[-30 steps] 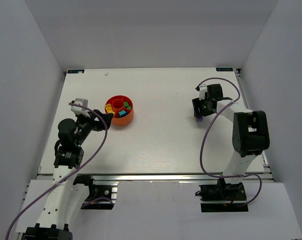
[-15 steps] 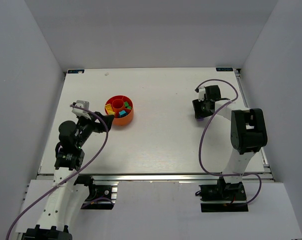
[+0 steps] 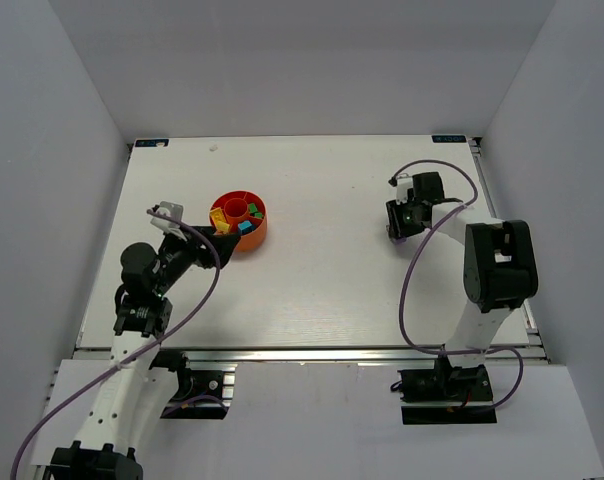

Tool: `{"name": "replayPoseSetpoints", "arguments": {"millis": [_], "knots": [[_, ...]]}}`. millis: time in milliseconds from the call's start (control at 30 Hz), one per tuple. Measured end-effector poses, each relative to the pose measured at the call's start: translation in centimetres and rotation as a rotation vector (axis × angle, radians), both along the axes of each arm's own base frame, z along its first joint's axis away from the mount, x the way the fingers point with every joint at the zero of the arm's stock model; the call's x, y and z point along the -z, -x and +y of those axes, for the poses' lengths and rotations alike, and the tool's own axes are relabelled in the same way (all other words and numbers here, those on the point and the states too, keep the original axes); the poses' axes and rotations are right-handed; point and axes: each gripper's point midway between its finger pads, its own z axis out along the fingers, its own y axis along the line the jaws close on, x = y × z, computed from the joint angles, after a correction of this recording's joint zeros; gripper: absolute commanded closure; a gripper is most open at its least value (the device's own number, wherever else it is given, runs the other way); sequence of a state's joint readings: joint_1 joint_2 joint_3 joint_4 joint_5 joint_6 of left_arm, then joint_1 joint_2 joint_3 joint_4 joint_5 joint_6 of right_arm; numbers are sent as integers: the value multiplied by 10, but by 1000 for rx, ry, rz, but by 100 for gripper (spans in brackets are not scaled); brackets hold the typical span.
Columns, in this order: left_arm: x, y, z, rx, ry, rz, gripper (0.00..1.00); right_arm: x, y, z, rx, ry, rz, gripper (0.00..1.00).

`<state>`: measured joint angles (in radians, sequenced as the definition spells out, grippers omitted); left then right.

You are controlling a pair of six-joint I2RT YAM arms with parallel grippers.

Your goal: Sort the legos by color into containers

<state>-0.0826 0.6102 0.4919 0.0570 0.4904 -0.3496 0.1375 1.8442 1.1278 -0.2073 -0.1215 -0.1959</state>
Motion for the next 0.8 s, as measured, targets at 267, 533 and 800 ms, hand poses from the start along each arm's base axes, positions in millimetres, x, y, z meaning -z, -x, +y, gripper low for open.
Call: {"name": "replayPoseSetpoints", "arguments": {"millis": [267, 533, 800], "knots": [[9, -9, -29, 139, 155, 207, 15, -76, 38, 61, -334, -218, -132, 100], [4, -8, -67, 262, 238, 361, 16, -166, 117, 162, -853, -382, -350, 100], [23, 0, -112, 349, 264, 530, 17, -179, 162, 206, -1082, -389, -414, 100]]}}
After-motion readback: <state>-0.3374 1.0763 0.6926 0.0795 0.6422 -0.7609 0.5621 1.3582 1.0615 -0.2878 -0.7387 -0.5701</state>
